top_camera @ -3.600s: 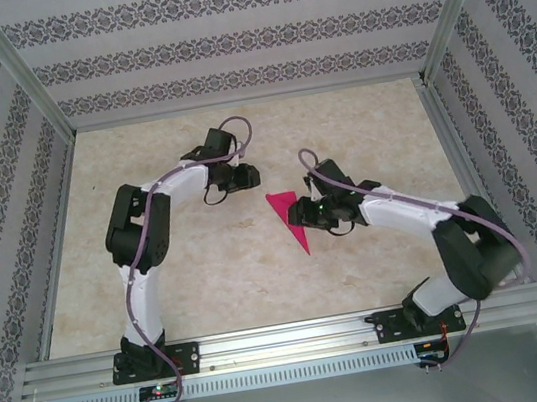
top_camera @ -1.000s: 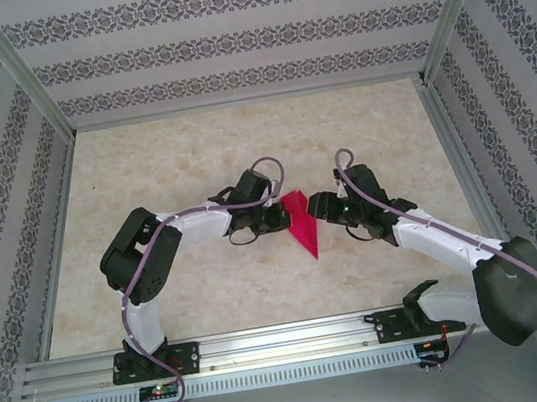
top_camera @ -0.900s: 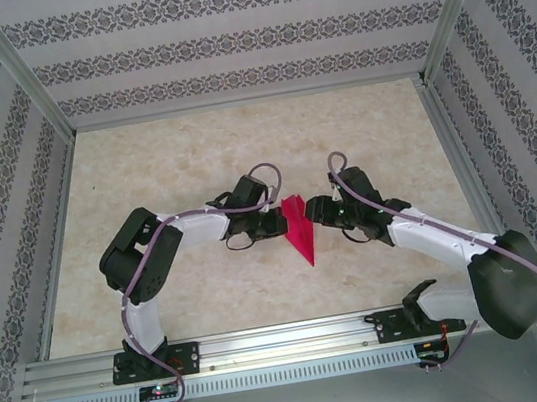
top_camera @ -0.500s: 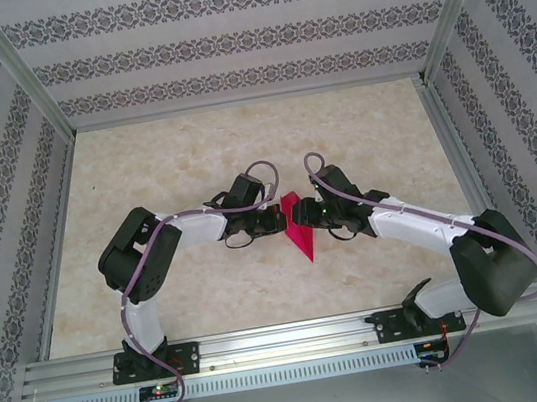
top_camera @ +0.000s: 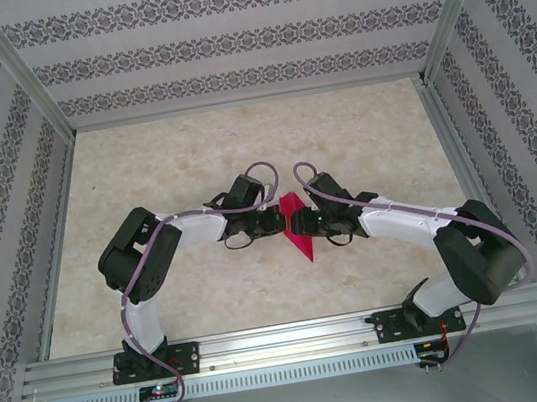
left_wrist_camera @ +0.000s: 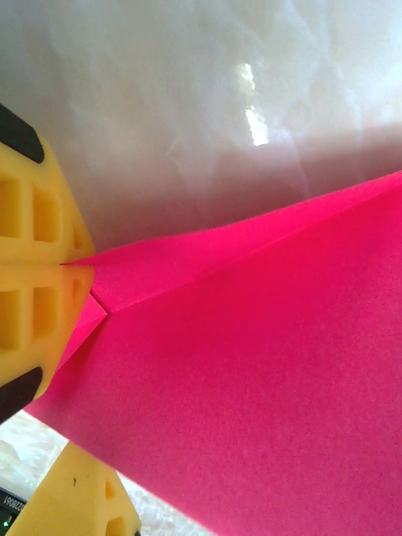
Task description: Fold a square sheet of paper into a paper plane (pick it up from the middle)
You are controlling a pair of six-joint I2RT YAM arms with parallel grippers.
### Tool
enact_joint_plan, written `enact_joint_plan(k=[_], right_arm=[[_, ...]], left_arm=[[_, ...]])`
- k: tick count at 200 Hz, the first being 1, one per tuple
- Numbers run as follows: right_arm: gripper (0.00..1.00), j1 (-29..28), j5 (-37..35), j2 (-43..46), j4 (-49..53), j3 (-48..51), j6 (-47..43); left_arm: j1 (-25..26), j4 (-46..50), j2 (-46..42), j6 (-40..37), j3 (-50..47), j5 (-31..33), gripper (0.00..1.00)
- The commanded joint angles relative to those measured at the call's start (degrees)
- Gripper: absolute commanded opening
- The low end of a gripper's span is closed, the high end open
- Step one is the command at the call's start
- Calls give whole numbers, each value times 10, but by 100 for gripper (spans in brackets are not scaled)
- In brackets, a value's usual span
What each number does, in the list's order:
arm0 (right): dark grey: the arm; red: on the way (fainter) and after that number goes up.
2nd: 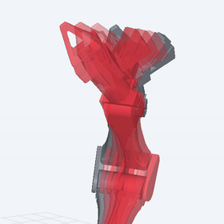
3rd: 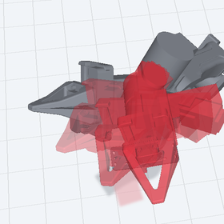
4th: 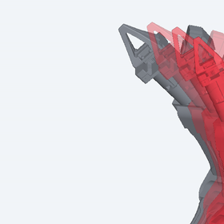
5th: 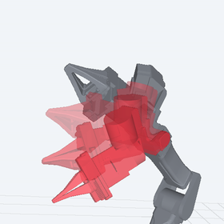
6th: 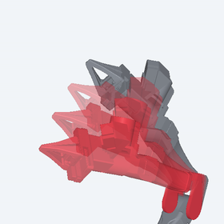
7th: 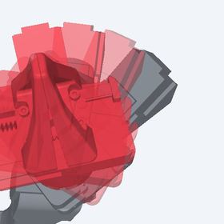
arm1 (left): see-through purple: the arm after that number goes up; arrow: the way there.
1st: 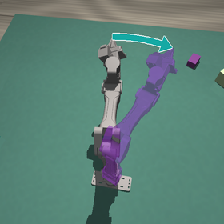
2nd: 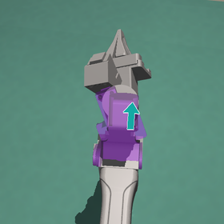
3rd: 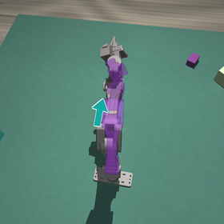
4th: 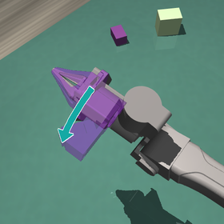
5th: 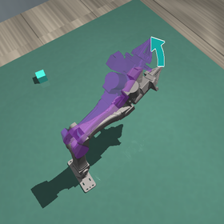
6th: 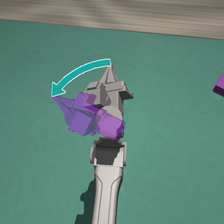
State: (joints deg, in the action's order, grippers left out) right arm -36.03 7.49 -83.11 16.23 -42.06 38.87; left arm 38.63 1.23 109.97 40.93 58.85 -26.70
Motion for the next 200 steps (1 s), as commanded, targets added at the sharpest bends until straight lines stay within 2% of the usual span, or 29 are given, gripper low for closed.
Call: enact_joint_plan(k=[1, 47, 86, 116, 200], right_arm=[[49, -6, -29, 0, 15, -13, -18], [50, -6, -27, -6, 24, -26, -33], [37, -12, -11, 3, 10, -15, -29], [37, -12, -15, 20, 16, -5, -26], [40, -20, -5, -22, 3, -1, -15]], left_arm=[[-7, -21, 6, -5, -7, 3, 0], [-7, -21, 5, -5, -8, 1, 0], [-7, -22, 5, -3, -10, 1, 0], [-7, -22, 5, -3, -8, 2, 0], [-6, -20, 4, -2, -8, 3, 0]])
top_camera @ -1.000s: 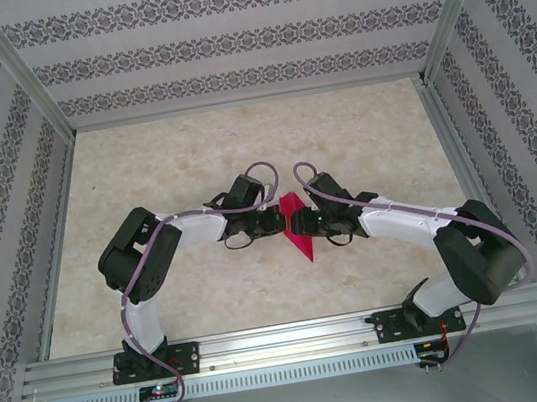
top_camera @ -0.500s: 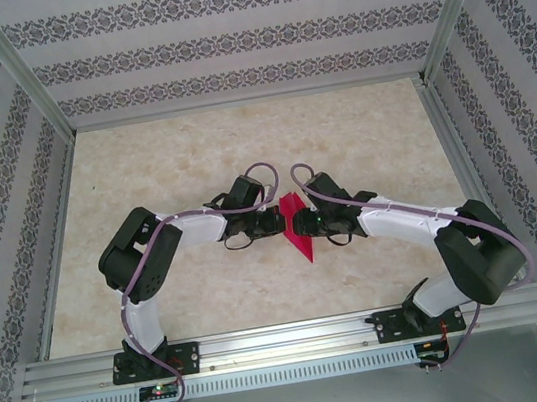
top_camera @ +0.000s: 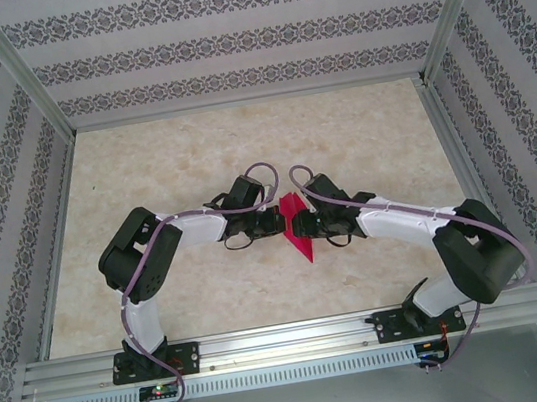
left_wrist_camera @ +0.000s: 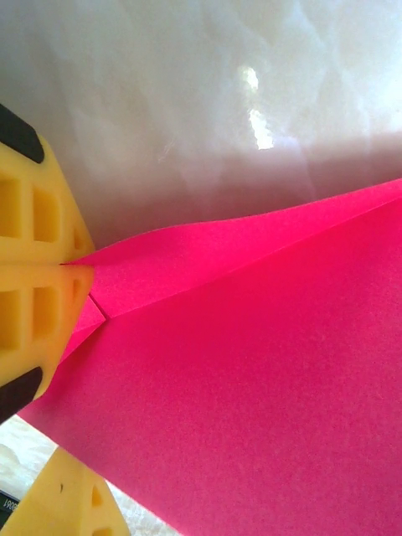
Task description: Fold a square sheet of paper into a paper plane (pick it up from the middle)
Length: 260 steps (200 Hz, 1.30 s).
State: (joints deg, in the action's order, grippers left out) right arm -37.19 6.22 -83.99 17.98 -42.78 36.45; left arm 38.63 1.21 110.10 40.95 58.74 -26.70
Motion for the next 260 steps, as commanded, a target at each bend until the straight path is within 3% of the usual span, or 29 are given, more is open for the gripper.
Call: enact_joint_plan(k=[1, 125, 185, 217, 260], right_arm=[[40, -8, 8, -14, -14, 7, 10], [41, -27, -24, -58, -7, -10, 14], [21, -28, -65, -57, -6, -13, 27], [10, -30, -98, -41, 9, -14, 27], [5, -37, -162, -19, 47, -30, 20]], left_arm=[[-6, -21, 3, -2, -7, 3, 0], [-7, -20, 3, -3, -6, -2, 0], [-7, 2, -5, -16, 3, 8, 5], [-9, 89, -49, -40, 28, 69, 23], [-23, 242, -122, -43, 61, 244, 54]])
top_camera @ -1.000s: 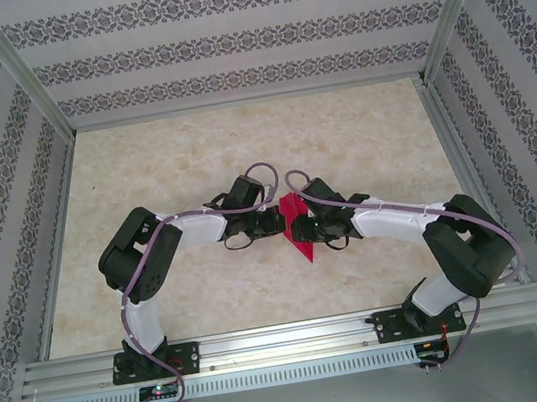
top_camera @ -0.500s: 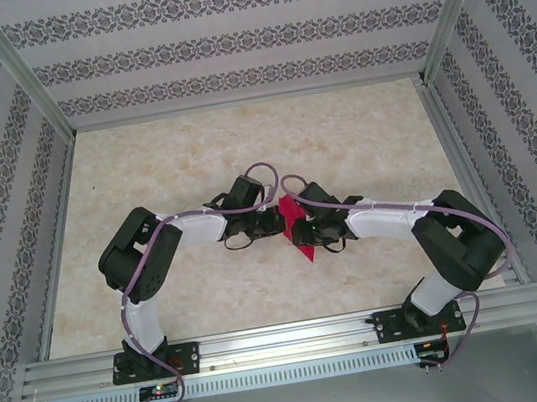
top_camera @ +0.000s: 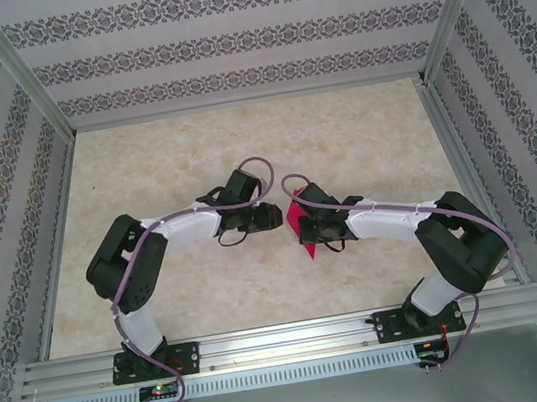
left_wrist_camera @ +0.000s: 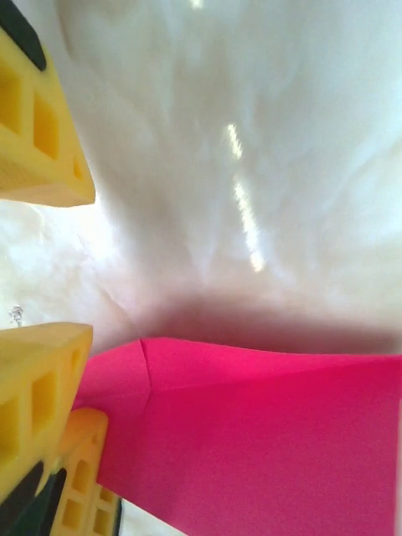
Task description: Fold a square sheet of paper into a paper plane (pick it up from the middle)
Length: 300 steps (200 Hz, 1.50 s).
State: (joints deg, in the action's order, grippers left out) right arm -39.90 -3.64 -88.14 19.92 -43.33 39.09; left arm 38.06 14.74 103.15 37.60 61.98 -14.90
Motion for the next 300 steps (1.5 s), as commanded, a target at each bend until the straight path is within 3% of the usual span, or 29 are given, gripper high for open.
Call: enact_joint_plan(k=[1, 27, 61, 148, 222, 300], right_arm=[[5, -10, -65, 23, 28, -26, -7], [6, -17, -102, 2, 51, -46, -9], [8, -22, -121, -41, 67, -75, -3], [17, -25, -106, -113, 57, -112, 11], [9, -9, -119, -128, 64, -180, -21], [8, 47, -82, -294, 92, -385, -83]], left_arm=[[-18, 109, -53, -8, 29, 130, 54], [-38, 144, -72, 22, 16, 187, 66], [-54, 138, -88, 46, -16, 206, 80], [-58, 138, -103, 43, -40, 225, 99], [-86, 143, -141, 33, -58, 224, 100], [-142, 146, -203, 8, -99, 222, 100]])
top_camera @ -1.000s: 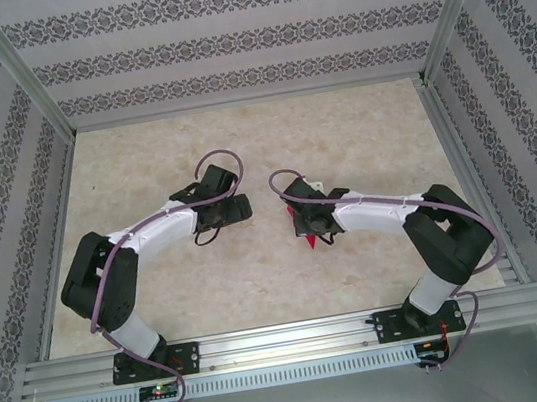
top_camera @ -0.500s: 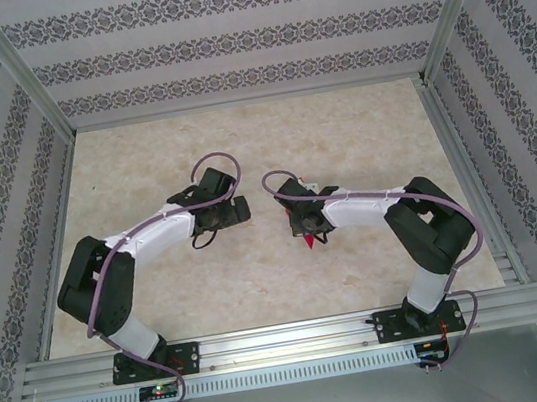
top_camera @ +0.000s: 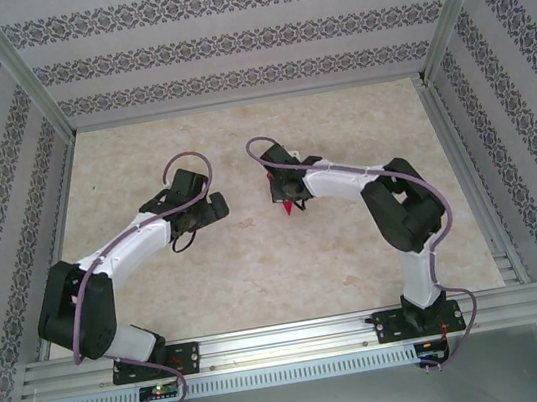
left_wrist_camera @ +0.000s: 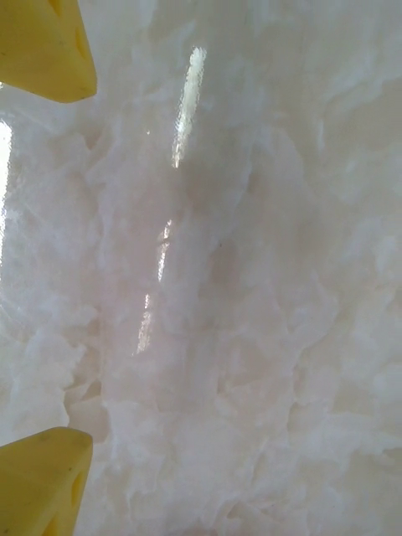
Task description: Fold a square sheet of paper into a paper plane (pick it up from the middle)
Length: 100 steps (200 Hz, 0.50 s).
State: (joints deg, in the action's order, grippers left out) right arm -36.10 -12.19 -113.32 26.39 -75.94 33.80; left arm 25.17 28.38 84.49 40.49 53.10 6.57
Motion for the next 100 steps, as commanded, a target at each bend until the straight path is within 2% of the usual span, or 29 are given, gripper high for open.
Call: enact_joint_plan(k=[1, 27, 70, 100], right_arm=[[8, 10, 4, -44, 29, -62, -31], [11, 16, 2, -80, 48, -99, -35], [21, 16, 19, -103, 65, -122, -23], [31, 15, 20, -66, 85, -135, -22]], left_arm=[[-13, 10, -17, -21, -11, 7, 100], [-18, 9, -15, -33, -9, 6, 100], [-37, -21, 20, -43, 20, 15, 100], [-61, -52, 40, -53, 62, 8, 100]])
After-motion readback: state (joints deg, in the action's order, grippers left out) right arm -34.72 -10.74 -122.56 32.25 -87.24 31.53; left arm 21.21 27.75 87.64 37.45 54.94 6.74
